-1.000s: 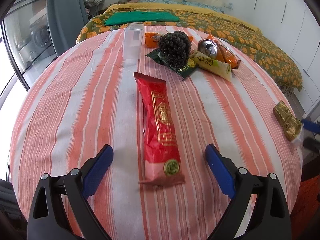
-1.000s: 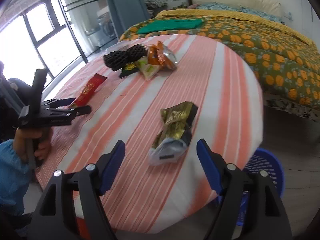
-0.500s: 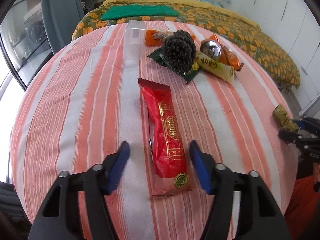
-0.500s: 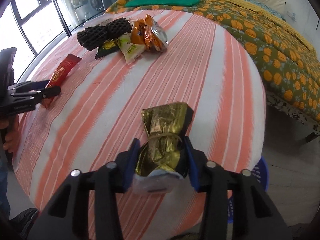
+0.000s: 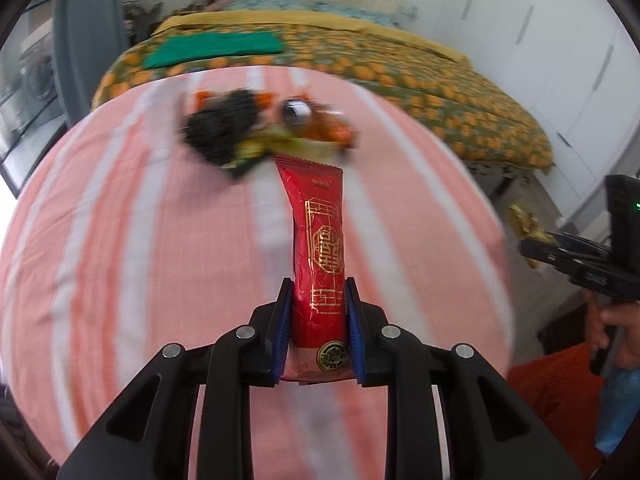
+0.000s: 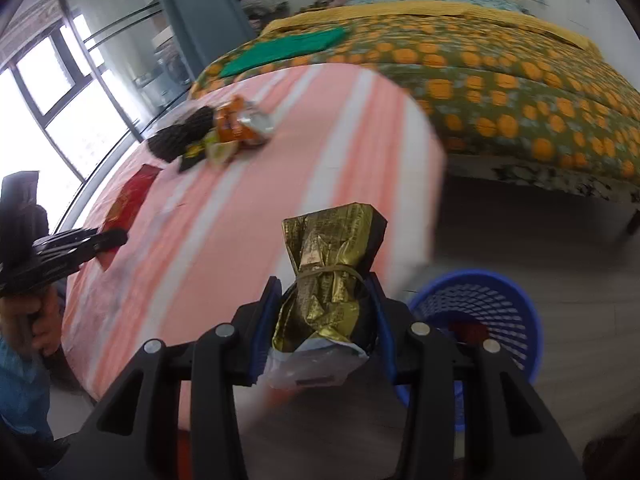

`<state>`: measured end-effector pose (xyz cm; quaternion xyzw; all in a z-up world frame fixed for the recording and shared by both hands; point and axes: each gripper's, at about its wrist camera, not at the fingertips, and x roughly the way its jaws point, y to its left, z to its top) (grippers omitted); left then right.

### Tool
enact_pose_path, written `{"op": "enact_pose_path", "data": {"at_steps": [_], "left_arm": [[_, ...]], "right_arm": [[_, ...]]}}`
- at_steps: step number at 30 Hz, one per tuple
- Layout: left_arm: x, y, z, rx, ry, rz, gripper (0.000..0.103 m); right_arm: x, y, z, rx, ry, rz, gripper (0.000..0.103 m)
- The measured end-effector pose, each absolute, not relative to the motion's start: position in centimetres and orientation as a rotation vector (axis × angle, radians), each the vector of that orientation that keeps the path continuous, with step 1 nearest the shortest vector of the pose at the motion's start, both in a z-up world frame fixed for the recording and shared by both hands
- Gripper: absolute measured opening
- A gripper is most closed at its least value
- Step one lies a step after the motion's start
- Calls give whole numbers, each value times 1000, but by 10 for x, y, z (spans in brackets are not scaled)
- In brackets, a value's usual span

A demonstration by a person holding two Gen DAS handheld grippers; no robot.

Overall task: Collect trash
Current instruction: 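Grasp the red wrapper with the left gripper while the right gripper grasps the gold foil wrapper, then carry both wrappers over the wastebasket and open both grippers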

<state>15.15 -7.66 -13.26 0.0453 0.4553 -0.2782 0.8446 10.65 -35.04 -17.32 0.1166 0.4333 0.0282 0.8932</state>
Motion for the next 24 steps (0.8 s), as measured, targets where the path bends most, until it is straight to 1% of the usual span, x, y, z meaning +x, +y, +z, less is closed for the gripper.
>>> {"op": "enact_pose_path", "data": {"at_steps": [5, 9, 11, 15, 21, 24], "left_arm": [[120, -154, -124, 106, 961, -753, 24], [94, -231, -132, 125, 1009, -892, 24], [85, -258, -142, 148, 1032, -913, 24], [74, -321, -179, 199, 1099, -921, 25], [78, -376, -225, 243, 1147, -887, 25], [88, -390, -239, 258, 1151, -864, 25]], "right_arm": [[86, -407, -187, 259, 920, -64, 42], [73, -450, -212, 274, 953, -155, 42], [67, -472, -226, 298, 966, -198, 42], [62, -497, -243, 341, 980, -231, 42], [57, -525, -258, 399, 991, -245, 42], [60, -533, -262, 433, 984, -239, 42]]}}
